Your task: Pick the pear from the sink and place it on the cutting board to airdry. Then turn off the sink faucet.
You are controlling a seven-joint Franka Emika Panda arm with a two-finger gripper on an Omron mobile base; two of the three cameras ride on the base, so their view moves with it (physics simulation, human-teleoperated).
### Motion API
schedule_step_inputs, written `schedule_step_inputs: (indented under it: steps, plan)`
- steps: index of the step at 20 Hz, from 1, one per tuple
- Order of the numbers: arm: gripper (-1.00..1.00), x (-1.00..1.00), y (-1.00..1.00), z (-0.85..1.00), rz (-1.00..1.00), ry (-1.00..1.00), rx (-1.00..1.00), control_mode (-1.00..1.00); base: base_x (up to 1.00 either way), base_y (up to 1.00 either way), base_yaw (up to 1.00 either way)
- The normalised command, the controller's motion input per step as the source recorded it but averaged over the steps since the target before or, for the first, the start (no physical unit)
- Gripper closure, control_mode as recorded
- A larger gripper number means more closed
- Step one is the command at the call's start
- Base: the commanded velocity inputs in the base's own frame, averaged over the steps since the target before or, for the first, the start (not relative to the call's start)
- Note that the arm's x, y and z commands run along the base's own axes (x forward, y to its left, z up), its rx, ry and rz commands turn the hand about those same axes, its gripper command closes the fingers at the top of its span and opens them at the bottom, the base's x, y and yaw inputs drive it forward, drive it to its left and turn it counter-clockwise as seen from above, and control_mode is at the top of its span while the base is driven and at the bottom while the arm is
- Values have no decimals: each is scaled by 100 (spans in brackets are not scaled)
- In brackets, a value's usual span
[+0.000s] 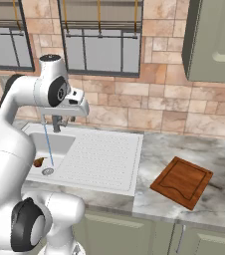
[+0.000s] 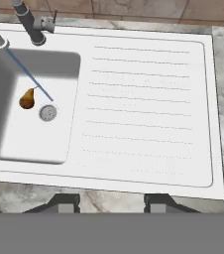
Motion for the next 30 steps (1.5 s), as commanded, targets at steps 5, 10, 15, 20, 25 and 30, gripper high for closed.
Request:
schedule_step_inputs:
  steps: [5, 10, 15, 20, 25, 30]
  plan:
    - [-100, -1, 5, 0, 0, 0, 0, -100, 0, 0, 0]
    - [-100, -10, 12, 0, 0, 0, 2, -100, 0, 0, 0]
    - [-100, -11, 22, 0, 0, -1, -1, -100, 0, 0, 0]
    - [-100, -11, 27, 0, 0, 0, -10, -100, 0, 0, 0]
    - [-100, -3, 31, -4, 1, 0, 0, -100, 0, 0, 0]
    - [-100, 0, 25, -6, 0, 0, 1, -100, 0, 0, 0]
